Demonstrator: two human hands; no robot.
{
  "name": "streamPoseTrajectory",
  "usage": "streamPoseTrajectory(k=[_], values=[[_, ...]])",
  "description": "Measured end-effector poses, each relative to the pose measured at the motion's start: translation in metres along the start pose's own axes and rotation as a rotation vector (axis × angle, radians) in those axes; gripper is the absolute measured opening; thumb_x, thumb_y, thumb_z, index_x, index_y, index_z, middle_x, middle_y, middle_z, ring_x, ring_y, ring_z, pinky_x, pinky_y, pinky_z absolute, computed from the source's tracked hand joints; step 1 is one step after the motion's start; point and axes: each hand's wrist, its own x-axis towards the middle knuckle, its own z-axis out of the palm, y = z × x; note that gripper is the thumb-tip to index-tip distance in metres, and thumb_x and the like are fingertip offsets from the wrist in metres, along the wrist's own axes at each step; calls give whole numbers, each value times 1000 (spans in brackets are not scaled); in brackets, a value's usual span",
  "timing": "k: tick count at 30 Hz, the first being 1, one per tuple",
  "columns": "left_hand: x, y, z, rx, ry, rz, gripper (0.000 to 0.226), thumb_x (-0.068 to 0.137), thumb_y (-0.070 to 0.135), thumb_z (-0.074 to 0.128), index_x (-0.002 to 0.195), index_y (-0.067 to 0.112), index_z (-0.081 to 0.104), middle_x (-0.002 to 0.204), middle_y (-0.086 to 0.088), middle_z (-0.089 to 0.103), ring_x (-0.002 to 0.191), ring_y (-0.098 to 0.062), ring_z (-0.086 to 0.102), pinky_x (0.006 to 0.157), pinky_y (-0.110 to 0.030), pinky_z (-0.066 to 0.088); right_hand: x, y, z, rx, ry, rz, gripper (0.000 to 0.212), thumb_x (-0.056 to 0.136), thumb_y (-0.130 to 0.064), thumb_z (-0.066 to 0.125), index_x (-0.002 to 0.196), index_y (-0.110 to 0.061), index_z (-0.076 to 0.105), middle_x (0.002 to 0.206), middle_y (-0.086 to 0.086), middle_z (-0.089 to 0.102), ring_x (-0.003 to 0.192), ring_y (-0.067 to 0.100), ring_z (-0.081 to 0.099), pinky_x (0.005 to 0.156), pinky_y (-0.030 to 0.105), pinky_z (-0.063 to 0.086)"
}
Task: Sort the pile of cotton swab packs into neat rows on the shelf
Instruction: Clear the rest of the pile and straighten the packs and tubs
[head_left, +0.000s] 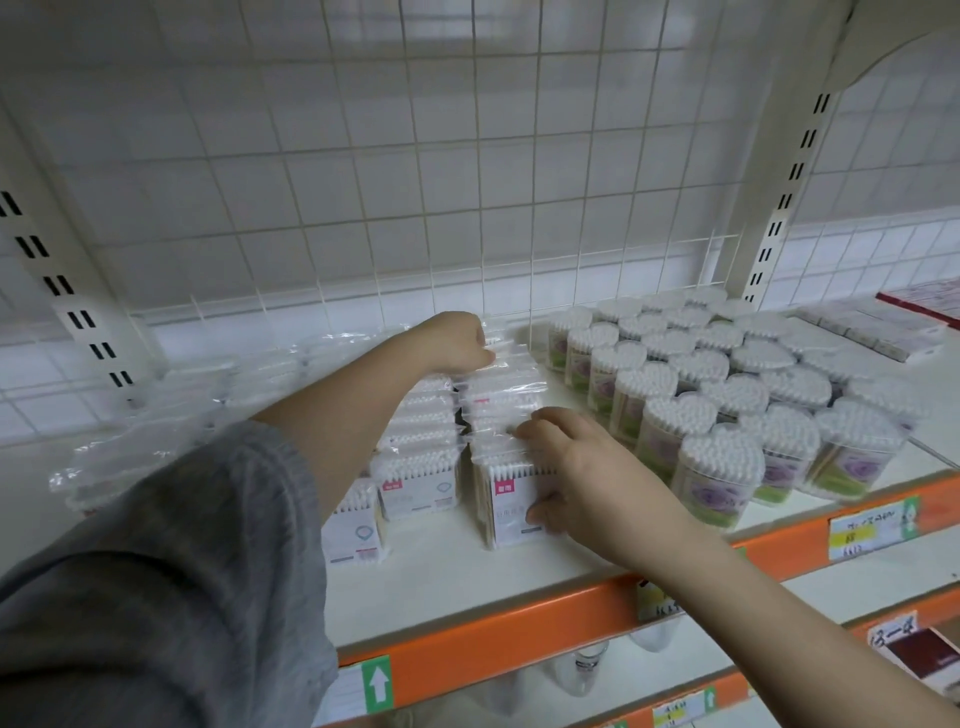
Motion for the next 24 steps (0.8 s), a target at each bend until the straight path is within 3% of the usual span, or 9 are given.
streamPoseTrajectory(k=[5,8,11,16,19,21,24], values=[[4,-12,-3,-239,57,36,18,84,30,64,98,22,57,95,3,59,72,-12,56,65,-24,45,1,1,6,-15,62,4,70,70,-14,76,133,-13,47,137,7,44,129,24,40,101,29,38],[5,-19,-6,-312,120,78,18,84,25,65,102,23,63,103,5,60,89,-11,60,77,-23,46,5,3,18,-60,180,-17,73,45,-10,86,113,-8,59,115,14,60,105,33,61,83,34,52],[5,-23,-12,-356,57,80,18,92,24,55,104,21,67,106,8,64,93,-12,61,83,-23,45,12,2,20,-71,212,-21,75,38,-9,87,108,-9,60,109,13,63,98,31,65,79,33,54],[21,-27,-19,-177,134,95,24,96,24,49,114,19,65,125,3,59,112,-13,54,86,-21,38,10,5,18,-54,158,-7,77,41,-16,90,111,-11,60,113,10,62,102,28,64,85,29,51],[30,-24,-18,-8,51,61,35,96,28,48,127,14,57,133,-1,54,120,-18,50,93,-25,38,9,6,17,-43,130,8,74,46,-18,89,114,-13,60,117,8,61,107,26,61,89,27,47],[35,-22,-17,56,16,41,33,97,27,45,121,8,59,124,-6,58,113,-23,52,94,-30,39,10,7,17,-36,122,7,73,49,-18,88,116,-13,59,119,8,60,110,26,60,91,27,45],[42,-22,-13,108,30,31,23,97,24,44,96,6,58,102,-9,55,95,-23,51,84,-29,40,12,8,18,-44,136,0,74,47,-18,89,115,-13,60,118,8,60,108,26,61,90,28,47]])
